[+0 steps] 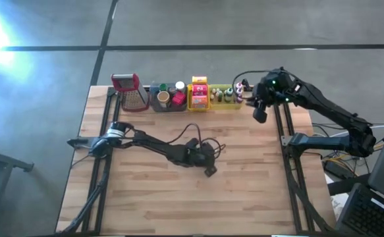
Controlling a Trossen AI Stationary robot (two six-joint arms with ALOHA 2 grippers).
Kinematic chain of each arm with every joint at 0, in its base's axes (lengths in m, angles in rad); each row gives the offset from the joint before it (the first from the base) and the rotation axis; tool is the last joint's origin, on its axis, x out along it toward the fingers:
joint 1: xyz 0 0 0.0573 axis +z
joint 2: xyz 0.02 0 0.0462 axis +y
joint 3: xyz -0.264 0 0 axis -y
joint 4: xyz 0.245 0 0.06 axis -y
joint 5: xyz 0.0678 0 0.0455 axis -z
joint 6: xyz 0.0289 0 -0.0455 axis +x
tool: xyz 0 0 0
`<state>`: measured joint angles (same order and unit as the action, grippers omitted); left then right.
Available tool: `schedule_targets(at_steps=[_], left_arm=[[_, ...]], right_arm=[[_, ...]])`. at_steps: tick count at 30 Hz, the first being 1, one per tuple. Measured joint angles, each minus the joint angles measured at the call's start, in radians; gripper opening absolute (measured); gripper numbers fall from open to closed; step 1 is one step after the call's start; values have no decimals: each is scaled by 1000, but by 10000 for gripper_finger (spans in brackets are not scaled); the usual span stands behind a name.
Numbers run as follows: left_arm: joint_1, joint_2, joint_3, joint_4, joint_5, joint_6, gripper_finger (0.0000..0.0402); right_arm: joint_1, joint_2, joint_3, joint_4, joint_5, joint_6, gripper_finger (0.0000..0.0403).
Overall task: Pick & Place Kitchen Items
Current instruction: Put the black food coloring bottle into the light yellow bin
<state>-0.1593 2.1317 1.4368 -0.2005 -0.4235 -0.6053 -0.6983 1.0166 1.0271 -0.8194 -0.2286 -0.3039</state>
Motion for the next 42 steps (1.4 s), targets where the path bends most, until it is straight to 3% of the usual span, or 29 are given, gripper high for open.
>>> schedule_targets(at_steps=[4,11,20,26,35,42], left_arm=[[3,-52,-64,105,59,65,99],[21,-121,-255,554,230,133,99],[51,-128,-433,1029,284,218,99],[62,-128,-476,1266,292,343,98],[76,-128,-413,1291,300,492,98],[97,-128,-324,1284,302,567,98]], right_arm=[[0,-1,-42,-15,-82,-19,87],[15,-1,-68,-13,-257,-21,110],[79,-14,-68,-13,-369,13,138],[151,-15,-68,6,-393,61,151],[234,-15,-68,81,-392,88,161],[243,-15,-68,94,-389,95,140]])
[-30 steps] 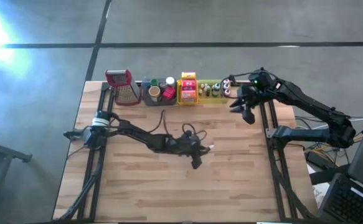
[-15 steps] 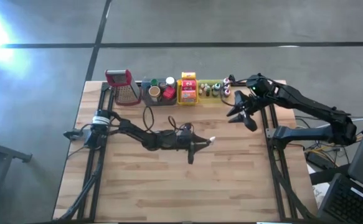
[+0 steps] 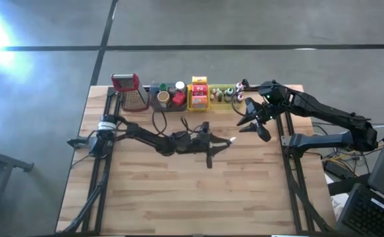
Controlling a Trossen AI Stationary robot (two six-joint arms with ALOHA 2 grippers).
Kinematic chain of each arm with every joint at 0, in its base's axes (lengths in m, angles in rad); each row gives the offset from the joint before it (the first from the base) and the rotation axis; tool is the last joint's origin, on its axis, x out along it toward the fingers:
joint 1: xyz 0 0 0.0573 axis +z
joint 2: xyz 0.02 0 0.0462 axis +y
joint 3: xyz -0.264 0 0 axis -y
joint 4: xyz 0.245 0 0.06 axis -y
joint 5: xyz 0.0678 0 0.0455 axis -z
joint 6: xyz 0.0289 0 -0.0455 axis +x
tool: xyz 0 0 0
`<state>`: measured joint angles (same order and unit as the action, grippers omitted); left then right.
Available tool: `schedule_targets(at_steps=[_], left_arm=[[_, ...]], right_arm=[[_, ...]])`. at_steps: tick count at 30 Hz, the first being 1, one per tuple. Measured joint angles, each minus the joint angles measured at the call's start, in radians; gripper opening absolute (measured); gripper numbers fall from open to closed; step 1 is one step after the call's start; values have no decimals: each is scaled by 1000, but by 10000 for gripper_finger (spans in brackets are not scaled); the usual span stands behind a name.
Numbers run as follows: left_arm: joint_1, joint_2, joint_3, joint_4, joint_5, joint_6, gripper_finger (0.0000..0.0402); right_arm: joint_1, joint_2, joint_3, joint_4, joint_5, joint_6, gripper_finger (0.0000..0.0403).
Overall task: Pick & Place Kitchen Items
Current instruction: Put the black food coloring bottle into the light yellow bin
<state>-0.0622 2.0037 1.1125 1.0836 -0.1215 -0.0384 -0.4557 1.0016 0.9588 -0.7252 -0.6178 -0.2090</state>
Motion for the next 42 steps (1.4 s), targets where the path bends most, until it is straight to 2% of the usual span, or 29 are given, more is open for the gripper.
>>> schedule_targets(at_steps=[10,13,20,29,35,42], left_arm=[[44,-2,125,-278,-2,26,98],[43,-2,126,-282,-2,41,98],[46,-2,126,-246,-2,42,98],[70,-2,155,-243,-1,65,98],[88,-2,175,-274,17,66,98],[94,-1,175,-279,33,63,98]], right_arm=[[0,0,4,-38,0,23,131],[0,0,27,-106,14,18,145],[0,4,33,-106,14,15,179],[0,8,33,-84,14,22,196],[0,9,33,-71,14,15,187],[0,10,33,-63,16,2,149]])
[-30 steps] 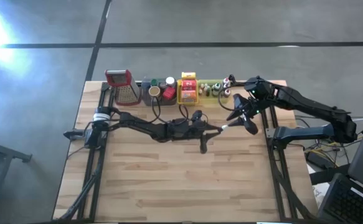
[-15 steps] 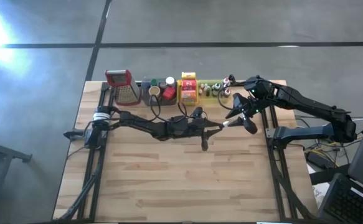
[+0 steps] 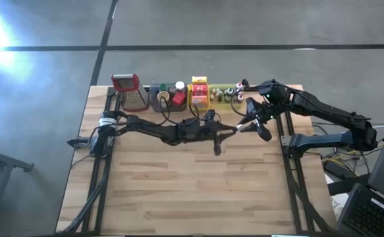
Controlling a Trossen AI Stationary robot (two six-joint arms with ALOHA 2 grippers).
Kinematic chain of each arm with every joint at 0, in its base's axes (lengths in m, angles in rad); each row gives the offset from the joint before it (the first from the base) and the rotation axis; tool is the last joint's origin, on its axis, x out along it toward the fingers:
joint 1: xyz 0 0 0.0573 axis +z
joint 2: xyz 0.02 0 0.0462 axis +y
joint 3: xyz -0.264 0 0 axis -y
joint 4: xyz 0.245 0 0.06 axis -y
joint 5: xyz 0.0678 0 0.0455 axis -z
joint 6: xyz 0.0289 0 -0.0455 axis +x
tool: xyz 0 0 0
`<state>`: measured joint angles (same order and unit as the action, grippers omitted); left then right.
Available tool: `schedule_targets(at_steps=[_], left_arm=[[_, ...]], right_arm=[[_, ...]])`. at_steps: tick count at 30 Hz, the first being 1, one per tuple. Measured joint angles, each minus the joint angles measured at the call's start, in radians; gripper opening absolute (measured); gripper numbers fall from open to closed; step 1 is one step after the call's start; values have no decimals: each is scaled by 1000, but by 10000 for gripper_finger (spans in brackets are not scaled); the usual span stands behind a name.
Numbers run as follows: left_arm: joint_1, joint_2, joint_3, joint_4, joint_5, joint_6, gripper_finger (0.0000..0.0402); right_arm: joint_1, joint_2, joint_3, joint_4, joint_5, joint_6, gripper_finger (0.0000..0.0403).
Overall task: Pick & Place Kitchen Items
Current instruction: Put the black food coloring bottle into the light yellow bin
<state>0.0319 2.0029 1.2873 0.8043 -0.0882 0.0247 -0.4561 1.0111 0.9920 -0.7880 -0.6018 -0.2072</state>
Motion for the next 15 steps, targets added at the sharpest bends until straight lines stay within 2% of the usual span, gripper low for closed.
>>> schedule_targets(at_steps=[11,15], left_arm=[[0,1,0,0,3,0,98],[0,1,1,0,3,0,98]], right_arm=[[0,2,0,13,2,-10,68],[0,2,0,12,2,-13,54]])
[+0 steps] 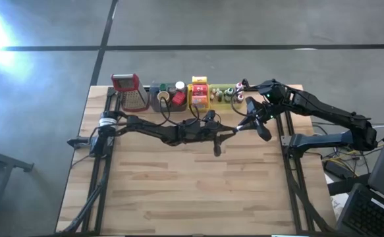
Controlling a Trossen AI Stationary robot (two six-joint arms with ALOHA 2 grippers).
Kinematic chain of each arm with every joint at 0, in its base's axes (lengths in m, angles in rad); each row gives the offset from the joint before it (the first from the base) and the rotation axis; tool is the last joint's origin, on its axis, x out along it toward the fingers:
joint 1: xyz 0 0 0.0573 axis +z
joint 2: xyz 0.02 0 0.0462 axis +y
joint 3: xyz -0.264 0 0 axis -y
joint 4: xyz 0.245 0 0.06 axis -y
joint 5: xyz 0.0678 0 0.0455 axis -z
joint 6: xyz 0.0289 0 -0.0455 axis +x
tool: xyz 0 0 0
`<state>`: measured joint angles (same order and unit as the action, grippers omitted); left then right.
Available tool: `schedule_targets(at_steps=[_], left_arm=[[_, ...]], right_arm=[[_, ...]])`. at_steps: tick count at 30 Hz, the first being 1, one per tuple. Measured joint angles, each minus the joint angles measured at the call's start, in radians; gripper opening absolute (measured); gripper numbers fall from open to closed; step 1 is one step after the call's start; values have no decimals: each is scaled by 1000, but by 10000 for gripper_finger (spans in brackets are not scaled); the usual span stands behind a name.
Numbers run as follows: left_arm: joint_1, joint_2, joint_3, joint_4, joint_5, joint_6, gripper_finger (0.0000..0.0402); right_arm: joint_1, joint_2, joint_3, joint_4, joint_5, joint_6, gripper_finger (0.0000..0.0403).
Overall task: Pick & Place Kitchen Items
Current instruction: Put the black food coloring bottle into the light yellow bin
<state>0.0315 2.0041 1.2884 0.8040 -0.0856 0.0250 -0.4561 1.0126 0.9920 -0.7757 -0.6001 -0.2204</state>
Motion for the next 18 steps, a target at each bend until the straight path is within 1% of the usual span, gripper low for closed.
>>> schedule_targets(at_steps=[7,14,16,18], left_arm=[[0,0,0,1,0,-6,99],[0,-2,1,0,2,2,100],[0,-9,1,-7,19,3,109],[0,-24,2,-26,25,7,130]], right_arm=[[0,0,0,-3,0,4,69],[0,0,0,-4,0,4,54],[0,0,0,-4,-3,5,54],[0,2,0,-6,0,12,58]])
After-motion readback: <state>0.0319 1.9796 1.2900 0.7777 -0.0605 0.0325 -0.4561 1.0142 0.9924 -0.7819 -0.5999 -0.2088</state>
